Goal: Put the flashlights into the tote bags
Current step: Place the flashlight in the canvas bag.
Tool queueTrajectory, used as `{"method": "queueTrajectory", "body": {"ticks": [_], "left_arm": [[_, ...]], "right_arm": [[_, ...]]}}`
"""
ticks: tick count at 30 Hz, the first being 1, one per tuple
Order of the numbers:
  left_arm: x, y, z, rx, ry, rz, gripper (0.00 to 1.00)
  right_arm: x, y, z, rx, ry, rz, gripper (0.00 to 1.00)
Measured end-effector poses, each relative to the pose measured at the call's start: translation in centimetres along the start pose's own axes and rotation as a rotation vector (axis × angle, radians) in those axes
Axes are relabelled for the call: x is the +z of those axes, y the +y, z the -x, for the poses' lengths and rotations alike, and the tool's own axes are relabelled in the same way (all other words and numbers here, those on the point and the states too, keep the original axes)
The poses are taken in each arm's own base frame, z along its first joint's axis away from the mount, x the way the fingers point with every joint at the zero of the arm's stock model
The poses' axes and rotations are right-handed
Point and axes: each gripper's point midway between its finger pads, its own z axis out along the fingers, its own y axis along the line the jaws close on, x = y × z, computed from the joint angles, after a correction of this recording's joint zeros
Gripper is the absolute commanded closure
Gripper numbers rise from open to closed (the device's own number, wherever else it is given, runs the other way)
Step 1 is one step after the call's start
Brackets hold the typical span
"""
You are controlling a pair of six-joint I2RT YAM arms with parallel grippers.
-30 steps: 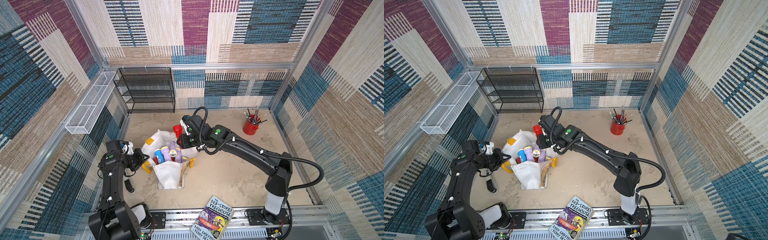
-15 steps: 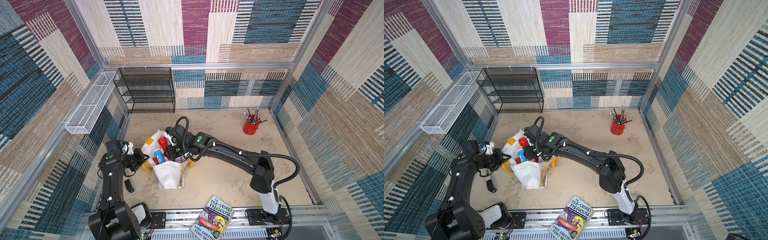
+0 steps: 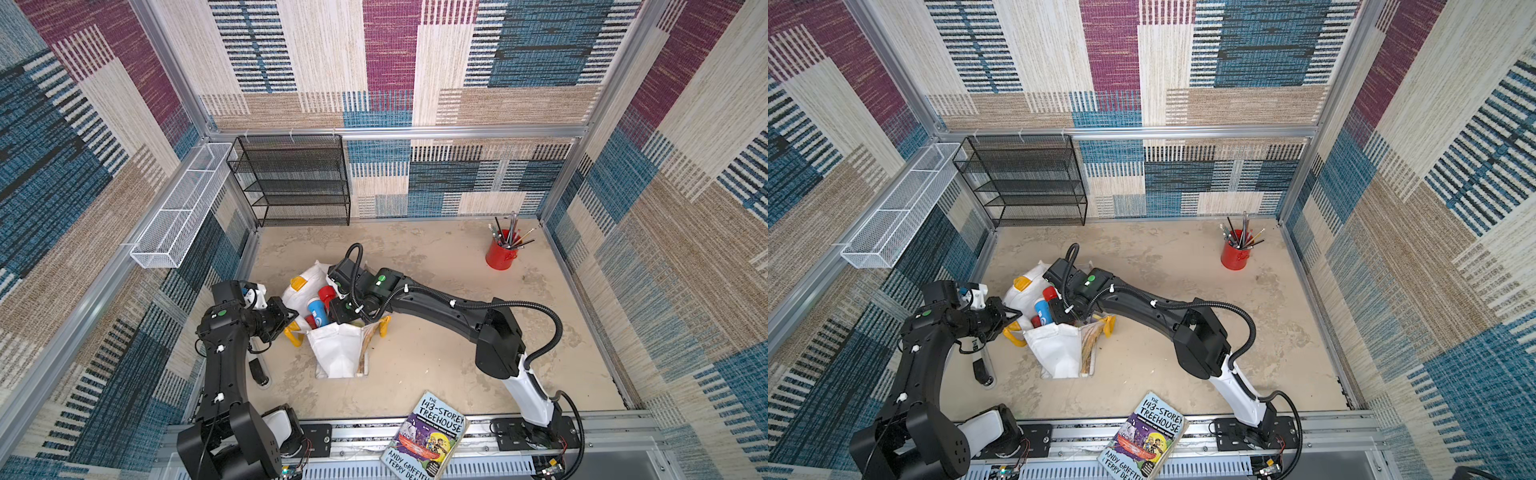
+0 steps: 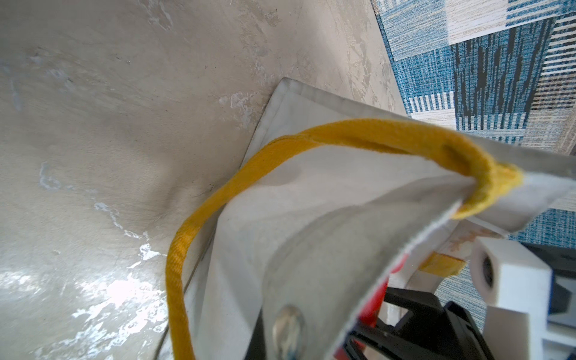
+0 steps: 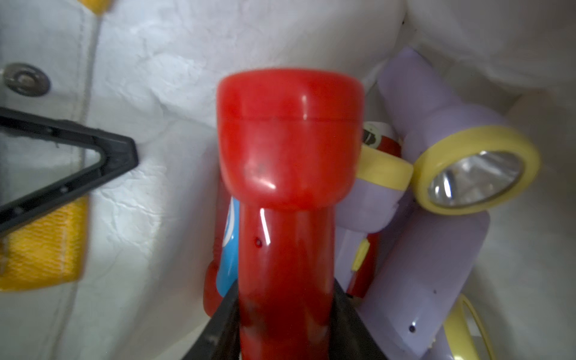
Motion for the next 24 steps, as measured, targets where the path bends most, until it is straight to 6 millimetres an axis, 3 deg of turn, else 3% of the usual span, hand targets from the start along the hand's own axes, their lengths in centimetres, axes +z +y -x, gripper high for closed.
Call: {"method": "queueTrajectory", "body": {"ticks": [6, 11, 13, 20, 24], "left_arm": [[0.0, 0.2, 0.1, -0.001, -0.004, 0.009, 1.00], [0.0, 0.2, 0.0, -0.001, -0.003, 0.009, 1.00], [0.0, 0.2, 0.0, -0.001, -0.003, 0.009, 1.00], [0.0, 0.2, 0.0, -0.001, -0.003, 0.008, 1.00], [0.0, 0.2, 0.0, -0.001, -0.003, 0.009, 1.00]], "right_arm": [[1.1, -1.0, -1.3, 0.017, 0.048, -0.029, 0.53], [1.0, -0.9, -1.4, 0.022, 0.051, -0.026, 0.31], [0.7, -0.8, -1.3, 0.021, 0.048, -0.024, 0.29], [-3.6, 0.2, 0.9, -0.001, -0.037, -0.041, 0.30], [-6.3, -0.6, 2.1, -0.005, -0.100, -0.112, 0.31]]}}
